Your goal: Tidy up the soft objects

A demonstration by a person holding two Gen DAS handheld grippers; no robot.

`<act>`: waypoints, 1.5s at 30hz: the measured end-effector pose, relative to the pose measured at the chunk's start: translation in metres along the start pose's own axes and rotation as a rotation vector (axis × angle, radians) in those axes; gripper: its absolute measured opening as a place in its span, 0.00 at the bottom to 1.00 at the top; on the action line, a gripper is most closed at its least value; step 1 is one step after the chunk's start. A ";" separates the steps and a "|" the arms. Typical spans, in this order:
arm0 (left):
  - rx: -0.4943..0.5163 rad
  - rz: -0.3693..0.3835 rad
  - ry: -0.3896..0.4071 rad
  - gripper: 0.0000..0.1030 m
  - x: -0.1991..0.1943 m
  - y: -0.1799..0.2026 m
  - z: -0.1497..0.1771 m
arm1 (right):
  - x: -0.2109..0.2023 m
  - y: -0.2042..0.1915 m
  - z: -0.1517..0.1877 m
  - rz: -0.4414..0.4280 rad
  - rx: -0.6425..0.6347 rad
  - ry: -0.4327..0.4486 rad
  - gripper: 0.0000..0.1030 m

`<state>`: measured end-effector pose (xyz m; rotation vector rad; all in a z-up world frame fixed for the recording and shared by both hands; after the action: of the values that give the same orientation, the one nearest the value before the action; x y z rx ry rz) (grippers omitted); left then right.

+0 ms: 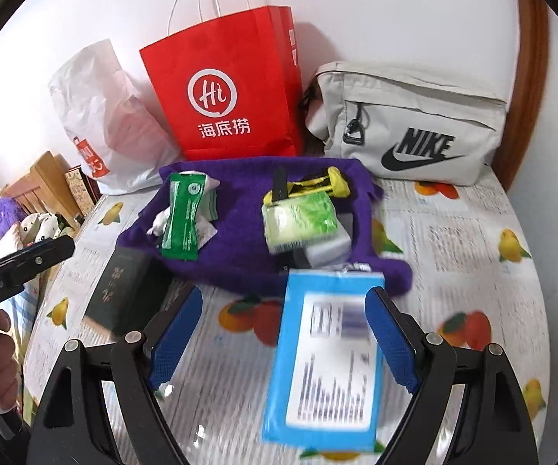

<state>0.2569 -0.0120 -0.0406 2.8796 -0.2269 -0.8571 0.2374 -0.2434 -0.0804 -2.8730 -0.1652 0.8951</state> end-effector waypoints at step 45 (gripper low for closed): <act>0.074 -0.010 0.119 0.98 -0.157 0.043 0.084 | -0.176 -0.022 0.094 0.094 -0.043 0.167 0.99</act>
<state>0.0764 -0.0325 -0.0195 2.9901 -0.2368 -0.6892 0.0382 -0.2388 -0.0551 -3.0001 -0.0340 0.6687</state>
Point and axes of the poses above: each gripper's, at about its wrist camera, not at the fingertips, and x roughly the way its jaws point, y to its right, z to its underside, the point moved 4 cm from there along x, roughly the way its jaws point, and after that the axes turned 15 degrees about y, right-handed, at the moved point
